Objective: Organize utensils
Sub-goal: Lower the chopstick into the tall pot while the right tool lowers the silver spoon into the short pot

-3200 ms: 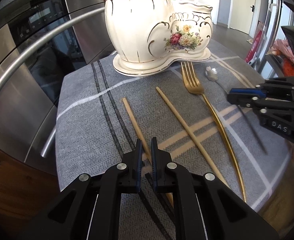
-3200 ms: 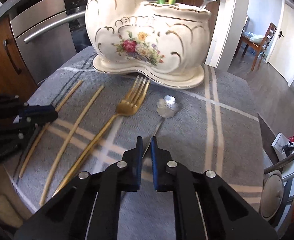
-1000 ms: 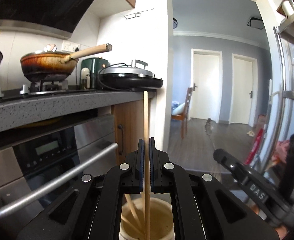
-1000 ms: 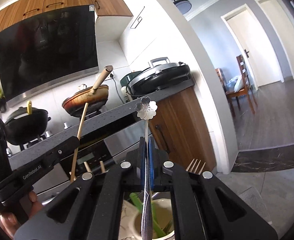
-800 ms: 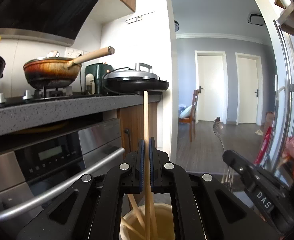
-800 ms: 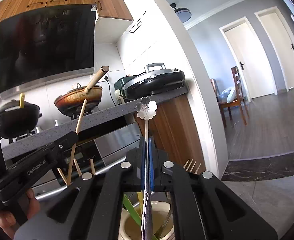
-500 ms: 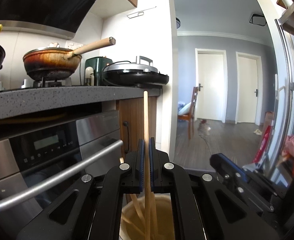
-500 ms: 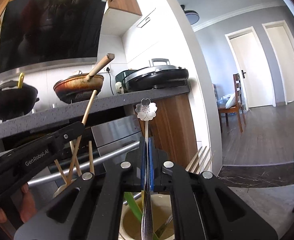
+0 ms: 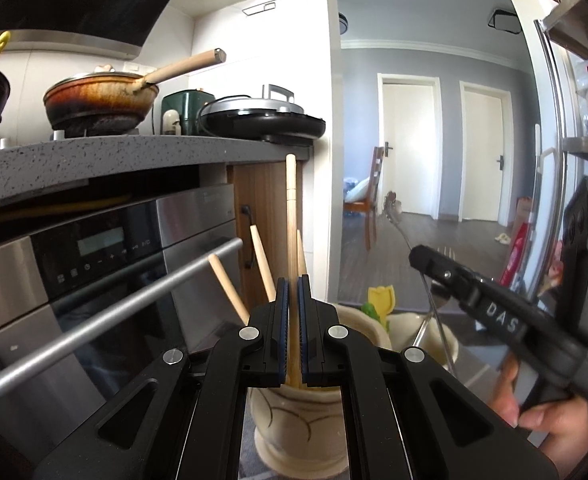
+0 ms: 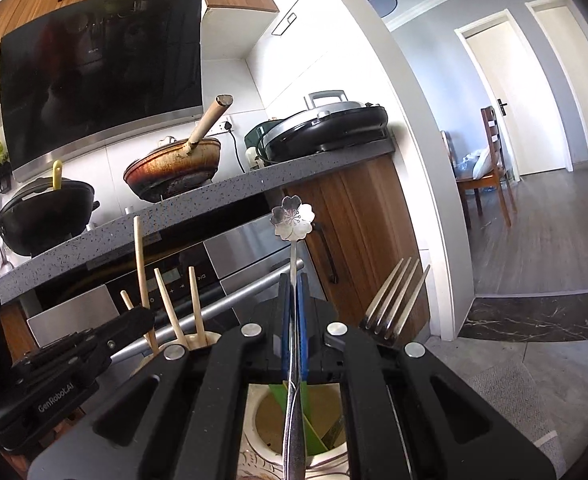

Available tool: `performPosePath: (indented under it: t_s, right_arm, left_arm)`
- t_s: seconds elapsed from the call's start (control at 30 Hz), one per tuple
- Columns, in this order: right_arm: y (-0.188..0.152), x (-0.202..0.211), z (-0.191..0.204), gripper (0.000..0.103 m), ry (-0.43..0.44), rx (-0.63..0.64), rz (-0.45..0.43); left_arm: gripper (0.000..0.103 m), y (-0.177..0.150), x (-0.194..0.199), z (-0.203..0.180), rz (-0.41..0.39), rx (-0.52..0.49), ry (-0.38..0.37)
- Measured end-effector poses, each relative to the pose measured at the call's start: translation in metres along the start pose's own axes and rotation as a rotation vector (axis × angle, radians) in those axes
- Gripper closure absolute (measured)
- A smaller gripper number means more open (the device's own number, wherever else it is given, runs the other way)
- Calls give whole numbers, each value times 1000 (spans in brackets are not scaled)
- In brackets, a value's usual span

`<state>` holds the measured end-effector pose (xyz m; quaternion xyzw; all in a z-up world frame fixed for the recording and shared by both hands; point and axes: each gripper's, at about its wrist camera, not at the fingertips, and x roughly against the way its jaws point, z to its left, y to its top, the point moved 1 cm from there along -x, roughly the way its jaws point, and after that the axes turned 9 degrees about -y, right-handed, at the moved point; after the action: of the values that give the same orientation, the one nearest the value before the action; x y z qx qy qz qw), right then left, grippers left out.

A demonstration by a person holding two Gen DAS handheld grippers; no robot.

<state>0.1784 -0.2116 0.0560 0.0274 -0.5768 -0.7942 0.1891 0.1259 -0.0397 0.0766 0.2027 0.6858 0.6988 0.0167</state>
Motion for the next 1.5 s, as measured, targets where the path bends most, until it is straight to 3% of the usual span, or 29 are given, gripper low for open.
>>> performPosePath:
  t_s: [0.2,0.33,0.7,0.83,1.5]
  right_arm:
    - [-4,11,2,99,2,48,7]
    - [0,12,-3,99,34,-5,2]
    - [15,-21,18,99,-96,42,-70]
    - [7,-28,21,99,-125,97,-47]
    - [-18,35,13,101,-131,186,40]
  left_arm:
    - [97,-8,6,-3,25,0,-13]
    - [97,-8,8,-3,22,5,-14]
    - [97,-5,4,-1,16,-3,-21]
    - [97,-4,4,4,10,9,-26]
    - [96,-12,9,6,68,27,7]
